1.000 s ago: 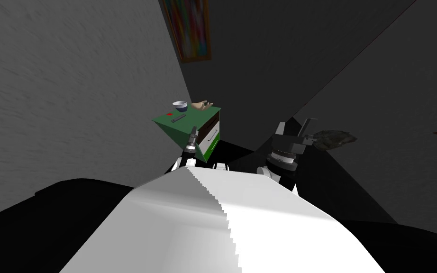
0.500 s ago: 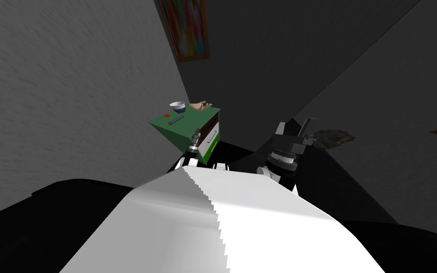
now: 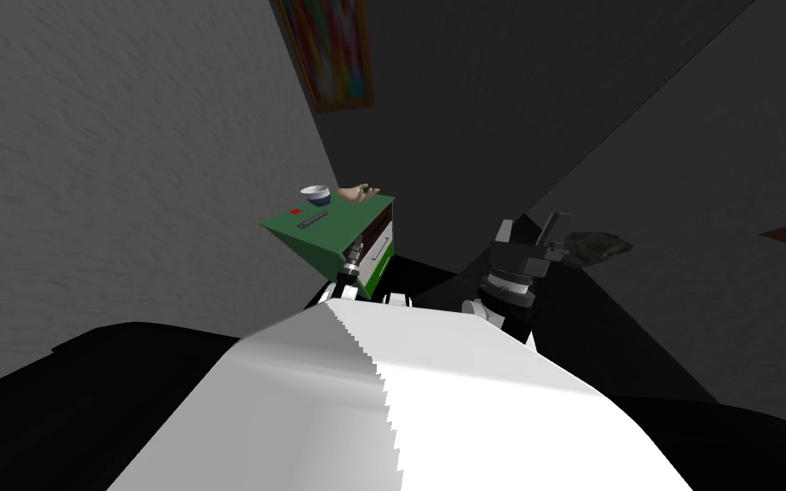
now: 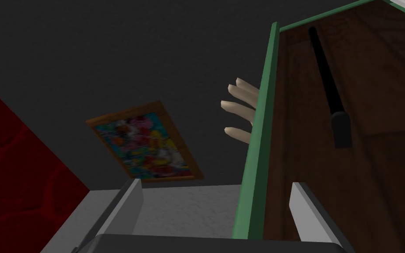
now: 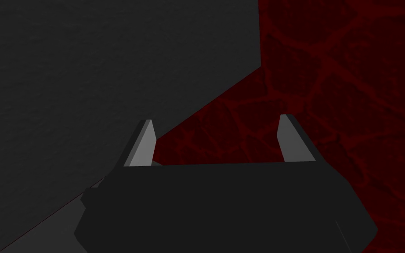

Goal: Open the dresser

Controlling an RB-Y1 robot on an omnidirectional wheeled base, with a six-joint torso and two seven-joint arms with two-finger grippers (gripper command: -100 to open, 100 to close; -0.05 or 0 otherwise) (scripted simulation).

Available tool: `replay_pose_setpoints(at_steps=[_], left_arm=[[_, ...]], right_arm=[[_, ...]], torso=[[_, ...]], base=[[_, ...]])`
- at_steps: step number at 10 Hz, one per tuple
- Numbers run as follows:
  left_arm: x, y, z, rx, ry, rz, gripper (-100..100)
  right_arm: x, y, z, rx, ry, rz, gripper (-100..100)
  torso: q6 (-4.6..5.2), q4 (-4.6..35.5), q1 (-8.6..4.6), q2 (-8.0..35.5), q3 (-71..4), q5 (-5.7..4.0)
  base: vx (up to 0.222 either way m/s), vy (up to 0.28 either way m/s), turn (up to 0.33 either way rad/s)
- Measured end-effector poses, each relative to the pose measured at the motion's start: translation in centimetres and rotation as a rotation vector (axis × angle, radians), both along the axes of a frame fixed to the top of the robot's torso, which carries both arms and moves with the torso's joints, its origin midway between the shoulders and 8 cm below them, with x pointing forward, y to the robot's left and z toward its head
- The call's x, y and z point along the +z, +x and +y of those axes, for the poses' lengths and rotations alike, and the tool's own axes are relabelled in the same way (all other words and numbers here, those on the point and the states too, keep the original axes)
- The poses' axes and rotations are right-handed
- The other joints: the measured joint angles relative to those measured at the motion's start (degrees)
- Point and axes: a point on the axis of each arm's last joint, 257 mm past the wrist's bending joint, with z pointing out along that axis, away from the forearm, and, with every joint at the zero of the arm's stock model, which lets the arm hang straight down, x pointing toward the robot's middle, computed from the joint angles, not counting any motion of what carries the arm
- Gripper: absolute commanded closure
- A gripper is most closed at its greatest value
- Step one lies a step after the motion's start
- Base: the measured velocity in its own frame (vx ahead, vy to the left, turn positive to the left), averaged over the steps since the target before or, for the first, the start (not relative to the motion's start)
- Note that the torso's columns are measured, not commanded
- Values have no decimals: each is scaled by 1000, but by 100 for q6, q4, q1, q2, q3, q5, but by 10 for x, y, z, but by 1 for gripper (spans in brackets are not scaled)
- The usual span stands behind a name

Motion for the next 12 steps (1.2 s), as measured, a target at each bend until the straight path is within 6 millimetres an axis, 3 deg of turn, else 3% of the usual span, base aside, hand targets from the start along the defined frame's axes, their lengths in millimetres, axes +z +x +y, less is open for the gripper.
replay_pose_setpoints(at_steps=[12], left_arm=[[-96,25,-5,-11,54,216,-100]], right_arm=[[0,0,0,0,0,0,0]], torso=[[0,3,-2,13,8,-1]], base=[[44,13,-32]])
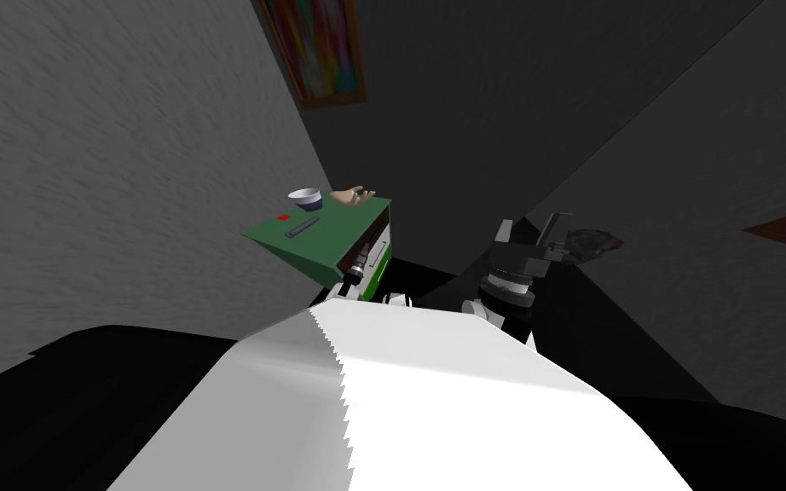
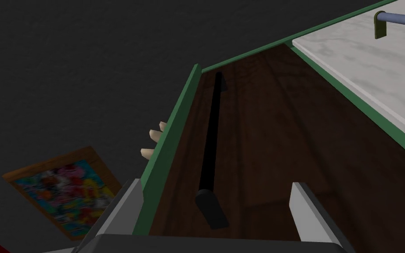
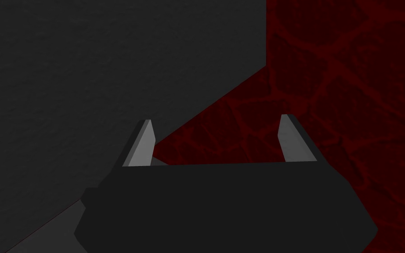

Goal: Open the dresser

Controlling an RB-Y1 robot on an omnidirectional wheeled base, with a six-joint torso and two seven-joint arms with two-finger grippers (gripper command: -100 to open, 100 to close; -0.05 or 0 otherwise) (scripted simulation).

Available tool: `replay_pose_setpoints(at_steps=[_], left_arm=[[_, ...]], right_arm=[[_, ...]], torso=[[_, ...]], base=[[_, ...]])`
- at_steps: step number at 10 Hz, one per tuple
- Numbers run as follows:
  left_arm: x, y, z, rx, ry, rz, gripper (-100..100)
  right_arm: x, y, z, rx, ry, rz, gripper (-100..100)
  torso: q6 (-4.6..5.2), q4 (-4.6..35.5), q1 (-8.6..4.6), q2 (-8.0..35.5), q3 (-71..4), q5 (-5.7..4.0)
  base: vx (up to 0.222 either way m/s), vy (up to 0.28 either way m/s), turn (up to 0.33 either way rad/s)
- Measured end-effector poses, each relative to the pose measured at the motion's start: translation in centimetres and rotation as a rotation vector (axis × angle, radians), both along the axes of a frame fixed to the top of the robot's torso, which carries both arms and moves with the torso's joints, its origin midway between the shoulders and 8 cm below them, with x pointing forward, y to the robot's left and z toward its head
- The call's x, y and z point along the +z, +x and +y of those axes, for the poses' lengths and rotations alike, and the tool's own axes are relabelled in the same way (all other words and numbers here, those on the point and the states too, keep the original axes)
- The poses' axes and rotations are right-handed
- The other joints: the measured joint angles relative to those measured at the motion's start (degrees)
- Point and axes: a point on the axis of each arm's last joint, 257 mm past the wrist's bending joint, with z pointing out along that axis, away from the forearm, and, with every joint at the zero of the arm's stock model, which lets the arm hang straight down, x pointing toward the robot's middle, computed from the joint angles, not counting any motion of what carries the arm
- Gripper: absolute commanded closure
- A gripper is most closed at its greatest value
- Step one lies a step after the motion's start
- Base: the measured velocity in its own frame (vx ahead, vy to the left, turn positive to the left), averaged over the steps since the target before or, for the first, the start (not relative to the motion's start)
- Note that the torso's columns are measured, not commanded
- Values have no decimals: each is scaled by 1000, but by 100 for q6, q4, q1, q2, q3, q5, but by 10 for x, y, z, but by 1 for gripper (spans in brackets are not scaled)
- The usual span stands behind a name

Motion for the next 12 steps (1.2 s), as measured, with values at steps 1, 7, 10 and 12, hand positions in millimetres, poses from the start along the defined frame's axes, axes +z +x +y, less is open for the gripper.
replay_pose_setpoints(at_steps=[1,7,10,12], left_arm=[[-1,0,0,0,0,2,-100],[7,3,-3,1,0,-3,100],[10,3,-7,0,0,-4,-100],[12,5,-4,0,0,-1,-100]], right_arm=[[0,0,0,0,0,0,0],[0,0,0,0,0,0,0],[0,0,0,0,0,0,0],[0,0,0,0,0,0,0]], torso=[[0,0,-2,-1,0,0],[0,1,-26,7,4,-8],[-1,-5,32,-20,-12,8],[-1,-4,63,-13,-8,19]], base=[[73,-14,-18],[-26,-103,3],[-18,-70,-2],[25,159,-18]])
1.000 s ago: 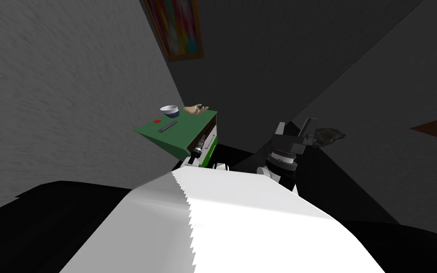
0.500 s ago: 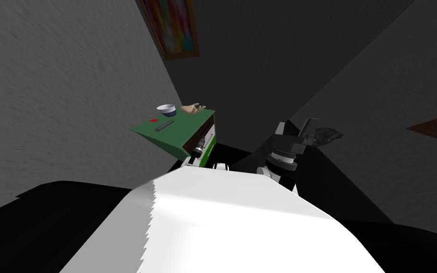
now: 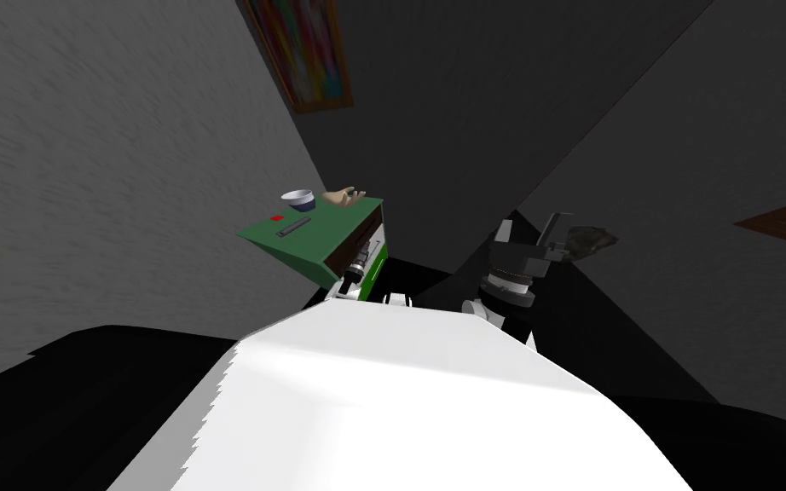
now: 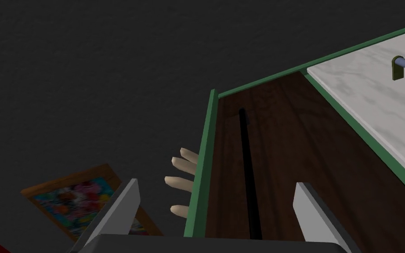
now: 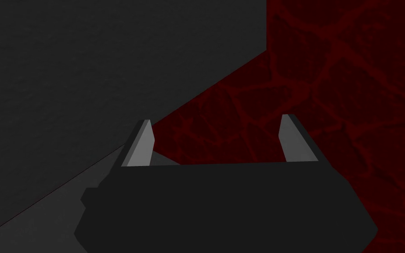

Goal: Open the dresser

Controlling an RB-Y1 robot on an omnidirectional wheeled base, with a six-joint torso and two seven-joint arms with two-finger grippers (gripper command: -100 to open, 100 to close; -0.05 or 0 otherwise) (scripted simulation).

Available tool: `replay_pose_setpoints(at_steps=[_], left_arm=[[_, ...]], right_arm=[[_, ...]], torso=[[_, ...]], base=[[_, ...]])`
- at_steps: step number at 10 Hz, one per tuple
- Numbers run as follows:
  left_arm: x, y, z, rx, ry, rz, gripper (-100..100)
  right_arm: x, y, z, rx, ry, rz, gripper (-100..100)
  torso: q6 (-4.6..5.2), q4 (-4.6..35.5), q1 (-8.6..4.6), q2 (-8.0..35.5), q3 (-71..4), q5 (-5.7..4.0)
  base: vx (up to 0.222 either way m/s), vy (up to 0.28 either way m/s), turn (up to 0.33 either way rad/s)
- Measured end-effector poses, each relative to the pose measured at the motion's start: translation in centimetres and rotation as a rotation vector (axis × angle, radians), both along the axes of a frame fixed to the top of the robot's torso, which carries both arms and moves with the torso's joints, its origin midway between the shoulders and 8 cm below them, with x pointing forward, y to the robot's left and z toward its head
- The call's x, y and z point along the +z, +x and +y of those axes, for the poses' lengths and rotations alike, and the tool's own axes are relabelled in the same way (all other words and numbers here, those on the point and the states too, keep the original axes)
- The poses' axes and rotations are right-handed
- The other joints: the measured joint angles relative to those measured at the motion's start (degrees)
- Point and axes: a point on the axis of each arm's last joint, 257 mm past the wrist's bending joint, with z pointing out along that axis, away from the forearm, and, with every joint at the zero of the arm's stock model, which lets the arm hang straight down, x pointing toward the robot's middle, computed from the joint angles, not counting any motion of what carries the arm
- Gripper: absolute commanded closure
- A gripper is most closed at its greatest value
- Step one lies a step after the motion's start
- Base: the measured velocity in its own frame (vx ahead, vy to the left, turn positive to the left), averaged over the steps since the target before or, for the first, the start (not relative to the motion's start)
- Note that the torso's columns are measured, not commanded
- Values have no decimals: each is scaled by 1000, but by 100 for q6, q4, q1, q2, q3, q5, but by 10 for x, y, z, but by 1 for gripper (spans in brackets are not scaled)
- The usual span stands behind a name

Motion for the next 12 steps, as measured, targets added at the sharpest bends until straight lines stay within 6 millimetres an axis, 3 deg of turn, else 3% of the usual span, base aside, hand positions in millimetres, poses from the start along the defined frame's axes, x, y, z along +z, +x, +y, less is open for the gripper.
replay_pose_setpoints(at_steps=[4,5,10,11,12], left_arm=[[2,4,6,2,1,10,-100],[2,3,6,2,2,10,100],[3,3,-2,1,-6,11,100],[3,3,-2,1,-6,11,-100],[4,3,-1,1,-5,11,-100]], right_arm=[[0,0,0,0,0,0,0],[0,0,0,0,0,0,0],[0,0,0,0,1,0,0],[0,0,0,0,1,0,0],[0,0,0,0,0,0,0]], torso=[[2,5,-102,19,12,-28],[3,7,-110,21,14,-33],[2,4,-74,12,8,-23],[0,0,-26,-2,0,-10],[-1,-3,14,-10,-6,2]], base=[[34,120,-10],[3,9,0],[-35,-158,3],[10,68,-2],[41,157,-8]])
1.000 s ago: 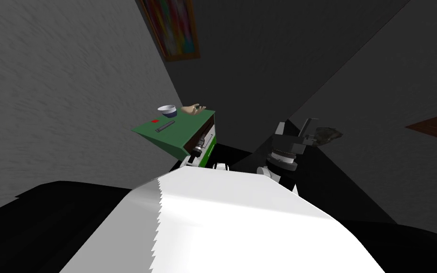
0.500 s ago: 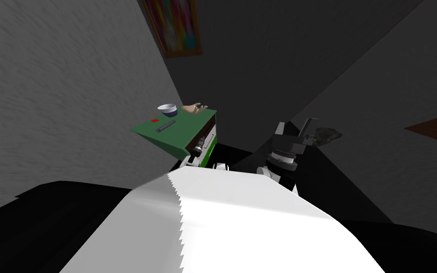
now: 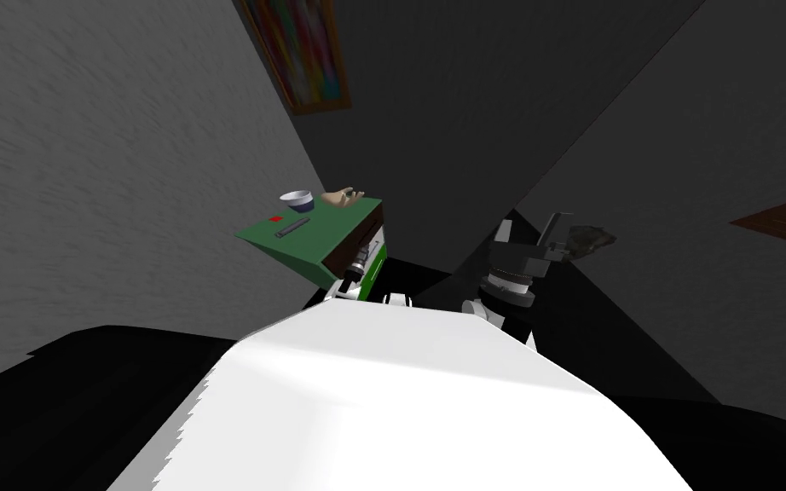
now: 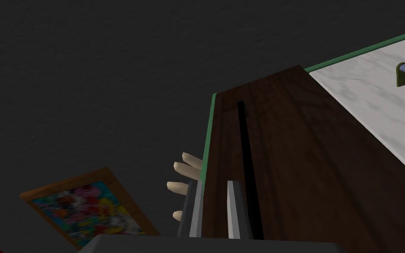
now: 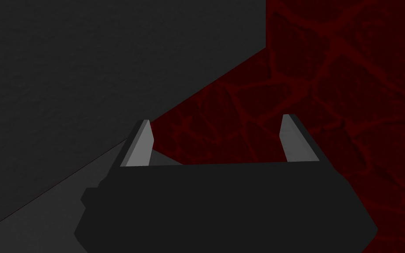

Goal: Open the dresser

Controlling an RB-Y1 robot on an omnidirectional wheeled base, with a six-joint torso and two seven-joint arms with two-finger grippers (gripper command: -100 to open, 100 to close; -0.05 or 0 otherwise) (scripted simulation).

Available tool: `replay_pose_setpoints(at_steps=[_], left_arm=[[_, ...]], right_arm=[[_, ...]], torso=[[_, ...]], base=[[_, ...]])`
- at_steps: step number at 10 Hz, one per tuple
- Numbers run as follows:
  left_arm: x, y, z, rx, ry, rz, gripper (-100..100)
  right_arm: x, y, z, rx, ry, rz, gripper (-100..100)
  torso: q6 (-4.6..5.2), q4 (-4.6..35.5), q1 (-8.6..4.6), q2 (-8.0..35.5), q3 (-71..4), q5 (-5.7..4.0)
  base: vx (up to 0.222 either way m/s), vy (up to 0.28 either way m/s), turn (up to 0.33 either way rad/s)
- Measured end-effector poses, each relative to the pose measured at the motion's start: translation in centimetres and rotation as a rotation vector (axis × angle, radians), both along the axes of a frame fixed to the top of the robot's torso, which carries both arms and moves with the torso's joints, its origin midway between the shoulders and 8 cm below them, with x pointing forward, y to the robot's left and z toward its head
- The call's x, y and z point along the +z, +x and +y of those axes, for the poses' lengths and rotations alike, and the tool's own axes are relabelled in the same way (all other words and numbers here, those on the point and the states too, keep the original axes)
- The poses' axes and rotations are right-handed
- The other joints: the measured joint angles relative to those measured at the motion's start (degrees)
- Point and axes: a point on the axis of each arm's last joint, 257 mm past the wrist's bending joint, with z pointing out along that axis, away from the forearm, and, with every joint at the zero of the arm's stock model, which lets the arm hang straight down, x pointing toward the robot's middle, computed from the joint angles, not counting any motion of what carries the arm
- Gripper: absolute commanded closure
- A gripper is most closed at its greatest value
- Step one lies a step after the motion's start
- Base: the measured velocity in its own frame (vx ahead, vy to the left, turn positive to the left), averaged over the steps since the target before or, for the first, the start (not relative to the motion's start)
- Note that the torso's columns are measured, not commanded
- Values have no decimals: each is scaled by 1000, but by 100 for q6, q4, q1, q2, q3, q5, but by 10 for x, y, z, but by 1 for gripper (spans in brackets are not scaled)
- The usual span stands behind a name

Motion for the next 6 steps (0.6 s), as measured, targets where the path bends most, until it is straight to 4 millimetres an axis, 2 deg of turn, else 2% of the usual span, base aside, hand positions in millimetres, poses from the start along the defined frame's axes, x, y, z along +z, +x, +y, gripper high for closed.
replay_pose_setpoints(at_steps=[2,4,5,6], left_arm=[[1,1,3,1,3,1,-100],[1,1,5,0,5,1,-100],[1,1,5,0,5,0,100],[1,1,5,0,5,1,100]], right_arm=[[0,0,0,0,0,0,0],[0,0,0,0,0,0,0],[0,0,0,0,0,0,0],[0,0,0,0,0,0,0]], torso=[[1,1,-50,4,2,-12],[3,6,-116,26,16,-31],[3,7,-119,28,18,-34],[3,7,-103,25,16,-29]], base=[[52,164,-4],[14,49,-2],[2,7,0],[-31,-121,3]])
